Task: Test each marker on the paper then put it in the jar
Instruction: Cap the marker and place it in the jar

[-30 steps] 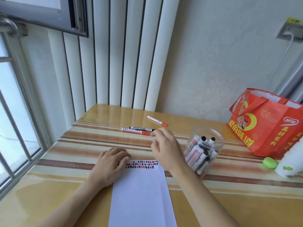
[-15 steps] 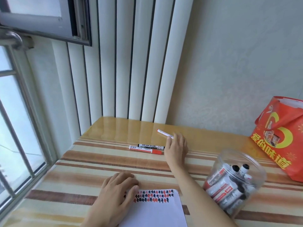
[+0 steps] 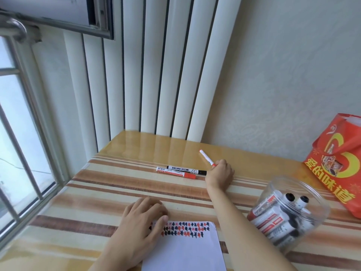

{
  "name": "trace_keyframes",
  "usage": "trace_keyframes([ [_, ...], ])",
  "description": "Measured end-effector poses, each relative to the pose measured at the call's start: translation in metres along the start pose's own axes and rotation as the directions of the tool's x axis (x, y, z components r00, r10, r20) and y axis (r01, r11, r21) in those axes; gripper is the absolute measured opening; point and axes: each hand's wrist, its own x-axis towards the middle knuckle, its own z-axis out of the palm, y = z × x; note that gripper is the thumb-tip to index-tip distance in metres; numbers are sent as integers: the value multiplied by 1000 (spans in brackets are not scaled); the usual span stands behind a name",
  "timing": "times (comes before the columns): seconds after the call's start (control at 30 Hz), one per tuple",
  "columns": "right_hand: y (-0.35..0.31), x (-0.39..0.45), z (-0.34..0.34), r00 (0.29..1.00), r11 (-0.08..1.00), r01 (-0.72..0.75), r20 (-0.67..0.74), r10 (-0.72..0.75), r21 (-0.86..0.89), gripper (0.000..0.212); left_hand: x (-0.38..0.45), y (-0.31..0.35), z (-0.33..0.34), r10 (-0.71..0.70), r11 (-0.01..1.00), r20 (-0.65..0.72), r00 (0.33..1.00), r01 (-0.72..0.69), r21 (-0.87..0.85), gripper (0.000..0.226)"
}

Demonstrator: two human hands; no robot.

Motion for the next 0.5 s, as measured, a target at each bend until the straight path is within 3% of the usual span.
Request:
trace_keyframes([
  [0.17, -6, -39, -34, 999, 975, -23, 38, 15, 222, 29, -2, 0, -2, 4, 999, 16, 1000, -5, 39, 17],
  [0.3, -2, -105, -80, 978, 910, 127, 101, -180, 394, 33, -2, 4, -8, 26, 1000, -10, 1000, -25, 13, 25],
  [0.5, 21, -189, -132, 803, 791, 205, 364, -473, 576, 30, -6, 21, -20, 140, 990, -13, 990, -140, -10, 28],
])
